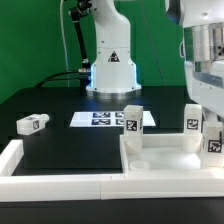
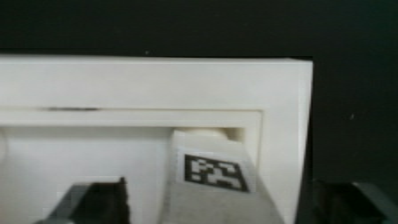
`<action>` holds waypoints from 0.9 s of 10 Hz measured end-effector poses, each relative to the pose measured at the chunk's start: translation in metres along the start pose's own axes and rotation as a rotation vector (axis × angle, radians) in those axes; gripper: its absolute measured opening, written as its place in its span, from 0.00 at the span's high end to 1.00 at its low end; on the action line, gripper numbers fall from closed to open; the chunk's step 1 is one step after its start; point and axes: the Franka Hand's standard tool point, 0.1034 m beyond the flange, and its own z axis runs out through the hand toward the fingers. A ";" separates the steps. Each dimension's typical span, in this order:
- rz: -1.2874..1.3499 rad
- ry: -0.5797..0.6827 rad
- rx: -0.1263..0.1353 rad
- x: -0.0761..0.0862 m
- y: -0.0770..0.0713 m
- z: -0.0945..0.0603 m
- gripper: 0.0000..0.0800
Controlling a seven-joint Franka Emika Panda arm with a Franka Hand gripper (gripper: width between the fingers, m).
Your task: Assemble square table
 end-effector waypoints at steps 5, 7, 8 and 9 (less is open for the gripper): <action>-0.370 -0.002 -0.001 -0.002 0.000 0.001 0.19; -0.588 0.023 0.025 0.003 0.001 0.003 0.19; -0.685 0.022 0.015 0.004 0.007 0.006 0.19; -0.780 0.028 0.012 0.005 0.007 0.005 0.19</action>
Offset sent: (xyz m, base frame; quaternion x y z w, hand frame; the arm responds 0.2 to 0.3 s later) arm 0.0000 0.0000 0.0000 0.0000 0.0000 -0.1296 0.9916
